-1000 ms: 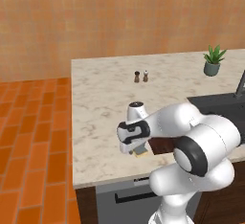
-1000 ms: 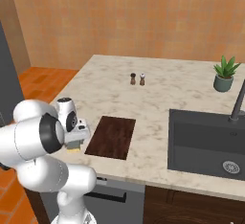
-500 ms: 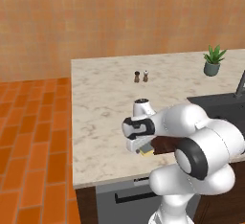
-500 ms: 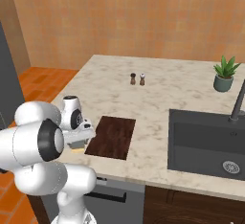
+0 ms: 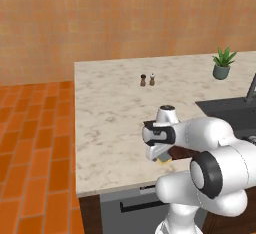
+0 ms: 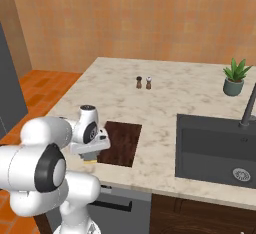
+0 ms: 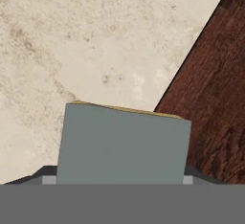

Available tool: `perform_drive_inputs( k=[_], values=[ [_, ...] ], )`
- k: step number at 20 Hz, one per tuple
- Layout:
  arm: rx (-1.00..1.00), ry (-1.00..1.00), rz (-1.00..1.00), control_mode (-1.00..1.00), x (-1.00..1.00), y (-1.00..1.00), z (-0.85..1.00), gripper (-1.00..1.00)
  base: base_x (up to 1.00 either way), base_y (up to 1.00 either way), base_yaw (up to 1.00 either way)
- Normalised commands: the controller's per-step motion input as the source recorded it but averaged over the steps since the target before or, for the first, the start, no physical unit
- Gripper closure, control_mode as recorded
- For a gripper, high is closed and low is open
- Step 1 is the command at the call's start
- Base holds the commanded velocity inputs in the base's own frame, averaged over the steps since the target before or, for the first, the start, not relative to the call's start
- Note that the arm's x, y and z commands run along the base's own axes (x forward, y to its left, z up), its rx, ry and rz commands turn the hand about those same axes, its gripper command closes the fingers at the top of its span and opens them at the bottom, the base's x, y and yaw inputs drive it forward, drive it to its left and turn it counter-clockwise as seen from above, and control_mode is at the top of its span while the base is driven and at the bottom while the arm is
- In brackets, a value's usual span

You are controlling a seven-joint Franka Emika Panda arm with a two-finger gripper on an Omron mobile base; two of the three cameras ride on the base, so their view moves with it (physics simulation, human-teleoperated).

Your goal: Pick up the sponge from the counter and clean the cutting board by briefly scrubbing or pressing down on the cutting board. Once finished, release the sponge.

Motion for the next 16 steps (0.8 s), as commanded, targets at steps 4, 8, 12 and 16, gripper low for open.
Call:
perform_drive_inputs(
  k=[4,8,12,16],
  values=[
    [0.03,0.00,0.00,-1.00,0.06,-0.12,-0.08,1.00,0.00,0.00,0.00],
    [0.00,0.00,-0.02,-1.00,0.08,-0.19,-0.16,1.00,0.00,0.00,0.00],
    [0.00,-0.04,-0.03,-1.00,0.04,-0.22,-0.17,1.00,0.00,0.00,0.00],
    [0.04,-0.05,-0.03,-1.00,0.03,-0.10,0.00,1.00,0.00,0.00,0.00]
  ],
)
